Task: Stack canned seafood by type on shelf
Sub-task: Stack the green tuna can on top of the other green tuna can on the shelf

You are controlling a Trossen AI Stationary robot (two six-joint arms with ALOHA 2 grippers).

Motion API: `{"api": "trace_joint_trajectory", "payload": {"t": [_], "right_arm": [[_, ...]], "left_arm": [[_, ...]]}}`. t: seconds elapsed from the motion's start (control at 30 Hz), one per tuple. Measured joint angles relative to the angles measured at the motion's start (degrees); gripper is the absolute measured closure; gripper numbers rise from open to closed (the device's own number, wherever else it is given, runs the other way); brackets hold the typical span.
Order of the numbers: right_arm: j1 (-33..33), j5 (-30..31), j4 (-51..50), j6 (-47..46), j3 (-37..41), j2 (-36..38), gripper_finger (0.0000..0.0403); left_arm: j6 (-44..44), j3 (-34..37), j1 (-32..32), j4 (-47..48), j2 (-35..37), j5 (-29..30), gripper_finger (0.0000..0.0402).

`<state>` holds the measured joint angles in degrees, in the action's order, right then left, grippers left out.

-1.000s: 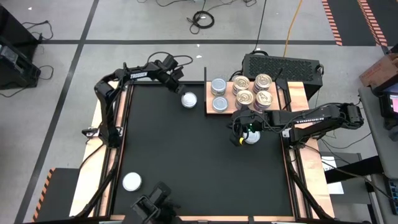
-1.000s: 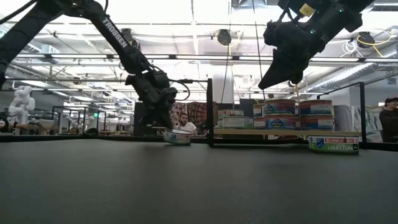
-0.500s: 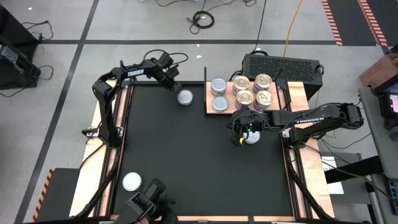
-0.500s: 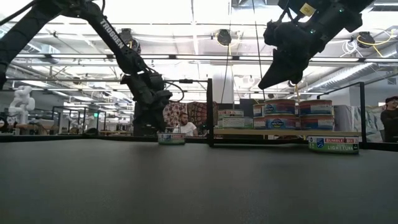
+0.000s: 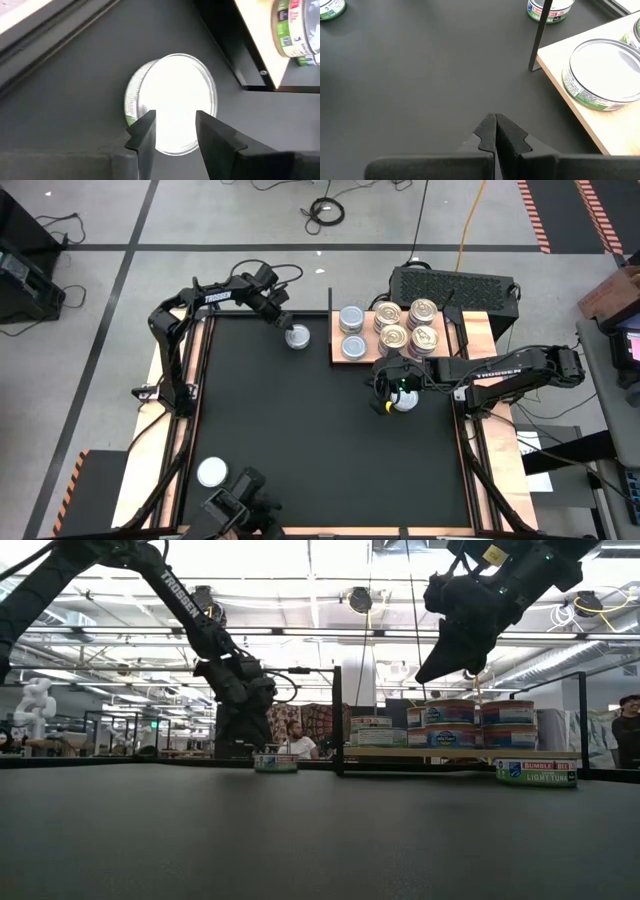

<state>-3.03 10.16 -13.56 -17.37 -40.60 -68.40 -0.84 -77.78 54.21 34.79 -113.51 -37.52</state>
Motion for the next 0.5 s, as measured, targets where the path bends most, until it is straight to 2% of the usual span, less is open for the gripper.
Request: {"api": "trace_joint_trajectory", "payload": {"t": [0.5], "right_arm": [[0.0,-0.7,3.5,1.5,0.0,0.0,0.0403]], "left_arm": [[-1.6,0.0,-0.3,-0.2,0.0,0.7,0.0262]]}}
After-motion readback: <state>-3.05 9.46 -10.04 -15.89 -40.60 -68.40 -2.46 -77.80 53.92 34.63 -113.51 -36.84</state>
